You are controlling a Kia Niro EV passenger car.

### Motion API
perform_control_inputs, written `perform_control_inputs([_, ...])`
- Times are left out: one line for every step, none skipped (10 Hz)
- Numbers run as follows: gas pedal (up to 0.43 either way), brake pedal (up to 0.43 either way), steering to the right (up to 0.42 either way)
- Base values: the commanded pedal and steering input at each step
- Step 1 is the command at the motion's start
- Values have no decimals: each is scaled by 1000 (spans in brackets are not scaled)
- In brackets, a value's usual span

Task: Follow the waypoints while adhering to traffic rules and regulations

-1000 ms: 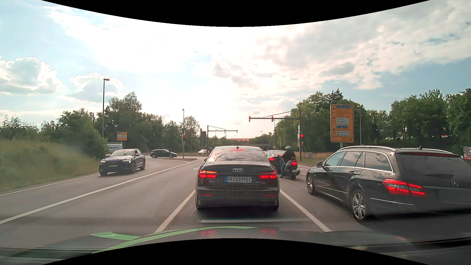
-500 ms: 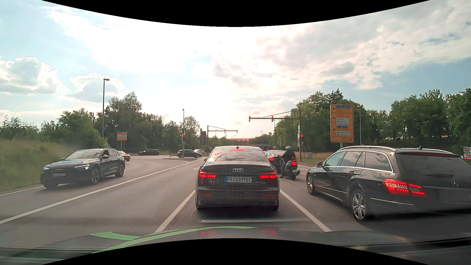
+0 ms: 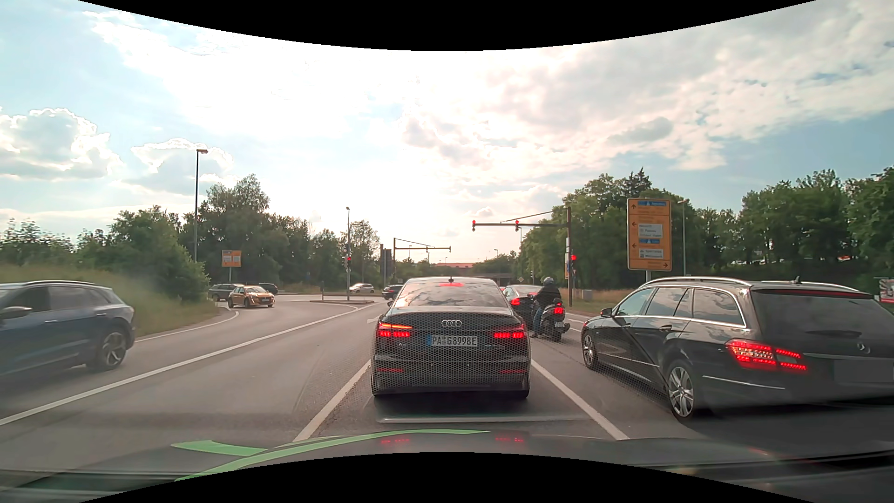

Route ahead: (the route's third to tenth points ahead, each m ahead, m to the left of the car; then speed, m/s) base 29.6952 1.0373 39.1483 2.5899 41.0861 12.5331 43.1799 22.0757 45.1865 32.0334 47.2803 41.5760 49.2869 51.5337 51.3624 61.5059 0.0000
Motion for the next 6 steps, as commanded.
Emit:
perform_control_inputs([0,293,-1])
perform_control_inputs([0,293,-1])
perform_control_inputs([0,293,-1])
perform_control_inputs([0,293,-1])
perform_control_inputs([0,293,-2])
perform_control_inputs([0,293,-1])
